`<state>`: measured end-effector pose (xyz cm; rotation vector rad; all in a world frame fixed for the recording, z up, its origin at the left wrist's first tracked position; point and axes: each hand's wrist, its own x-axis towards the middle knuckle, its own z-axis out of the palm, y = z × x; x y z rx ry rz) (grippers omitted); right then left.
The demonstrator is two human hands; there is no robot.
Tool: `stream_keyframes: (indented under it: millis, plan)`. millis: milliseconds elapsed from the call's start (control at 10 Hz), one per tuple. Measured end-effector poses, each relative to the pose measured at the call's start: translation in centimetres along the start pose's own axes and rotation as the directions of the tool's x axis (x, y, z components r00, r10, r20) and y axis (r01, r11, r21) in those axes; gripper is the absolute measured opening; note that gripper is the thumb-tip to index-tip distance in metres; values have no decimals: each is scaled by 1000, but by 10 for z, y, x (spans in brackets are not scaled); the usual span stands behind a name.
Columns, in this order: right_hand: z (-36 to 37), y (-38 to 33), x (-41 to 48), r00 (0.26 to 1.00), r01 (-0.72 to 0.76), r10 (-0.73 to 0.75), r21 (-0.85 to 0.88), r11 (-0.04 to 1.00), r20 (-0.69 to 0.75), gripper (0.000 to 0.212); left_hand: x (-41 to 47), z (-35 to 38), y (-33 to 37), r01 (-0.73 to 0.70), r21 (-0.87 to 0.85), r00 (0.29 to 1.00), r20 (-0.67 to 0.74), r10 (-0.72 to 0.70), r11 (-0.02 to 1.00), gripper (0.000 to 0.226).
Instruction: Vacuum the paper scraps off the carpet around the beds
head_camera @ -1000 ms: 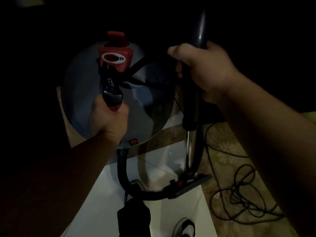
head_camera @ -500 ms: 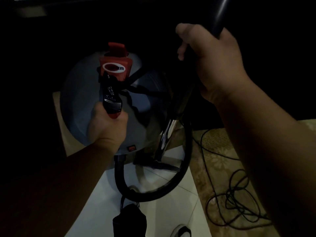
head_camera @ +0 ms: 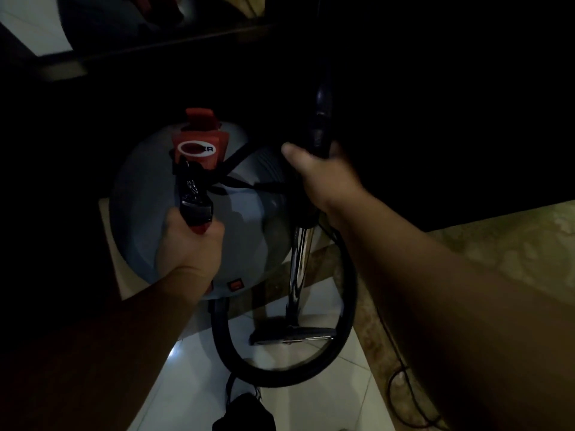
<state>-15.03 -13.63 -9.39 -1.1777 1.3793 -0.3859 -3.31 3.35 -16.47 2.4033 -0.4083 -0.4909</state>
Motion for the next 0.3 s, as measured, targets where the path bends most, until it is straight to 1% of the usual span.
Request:
stream_keyframes:
  millis: [100,200,300]
  plan:
    - [-14,30,-24,977,-194,207,-196,961,50,76,4,-2,-1,64,20,993,97,-65,998,44]
    - [-40,58,-65,976,-207,215,-135,969,42,78,2,-14,2,89,83,980,172,-103,993,75]
    - [-73,70,-105,969,-242,244,-53,969,42,72,-32,-33,15,65,304,980,159,-118,950,95]
